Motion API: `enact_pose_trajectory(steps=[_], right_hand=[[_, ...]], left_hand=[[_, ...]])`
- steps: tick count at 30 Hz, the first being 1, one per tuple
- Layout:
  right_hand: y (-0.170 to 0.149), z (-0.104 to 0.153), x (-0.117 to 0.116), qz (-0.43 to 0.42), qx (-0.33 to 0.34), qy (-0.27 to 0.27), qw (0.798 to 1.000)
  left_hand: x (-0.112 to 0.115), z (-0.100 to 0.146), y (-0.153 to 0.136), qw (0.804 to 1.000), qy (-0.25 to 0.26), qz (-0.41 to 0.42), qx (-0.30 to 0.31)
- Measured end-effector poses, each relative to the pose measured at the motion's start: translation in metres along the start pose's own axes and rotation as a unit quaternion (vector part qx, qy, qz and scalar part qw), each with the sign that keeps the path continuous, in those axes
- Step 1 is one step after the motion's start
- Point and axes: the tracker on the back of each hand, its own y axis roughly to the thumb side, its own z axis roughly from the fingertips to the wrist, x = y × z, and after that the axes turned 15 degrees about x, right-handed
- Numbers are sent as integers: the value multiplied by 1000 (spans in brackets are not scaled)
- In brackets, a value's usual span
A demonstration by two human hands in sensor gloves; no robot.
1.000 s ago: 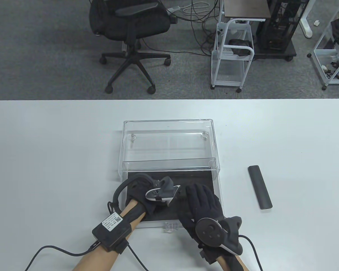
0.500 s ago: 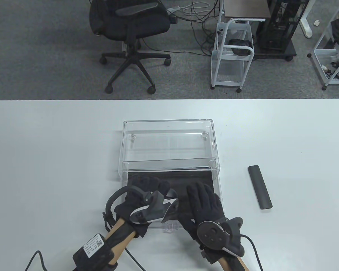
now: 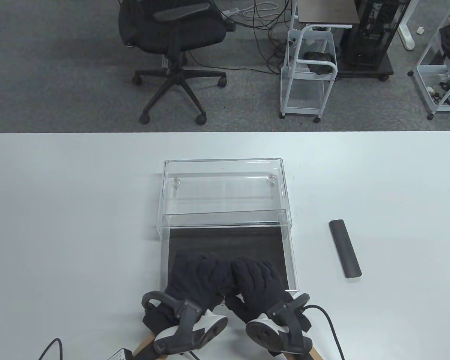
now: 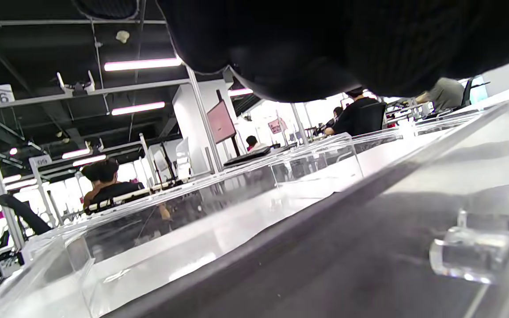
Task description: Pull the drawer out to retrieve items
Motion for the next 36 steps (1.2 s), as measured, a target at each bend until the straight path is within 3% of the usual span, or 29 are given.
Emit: enact_pose_trajectory(steps=[5, 11, 17, 21, 27, 32, 36], right_hand=[[13, -1, 3, 46, 16, -15, 999], [7, -2, 7, 101, 4, -46, 994], [-48, 10, 27, 91, -133, -99, 982], [-101, 35, 39, 67, -268, -122, 953], [-158, 69, 18, 8, -409, -21, 912], [-169, 73, -12, -19, -446, 89, 890], [-170, 70, -26, -8, -450, 130, 883]], left_hand=[[0, 9, 5, 1000, 30, -1, -6], [3, 8, -2, 998, 50, 27, -24], [-1, 14, -9, 994, 87, 55, -37], [0, 14, -11, 993, 84, 67, -40], [2, 14, -14, 993, 78, 81, -45], [5, 14, -17, 992, 68, 92, -50], [9, 12, -16, 993, 53, 93, -50]])
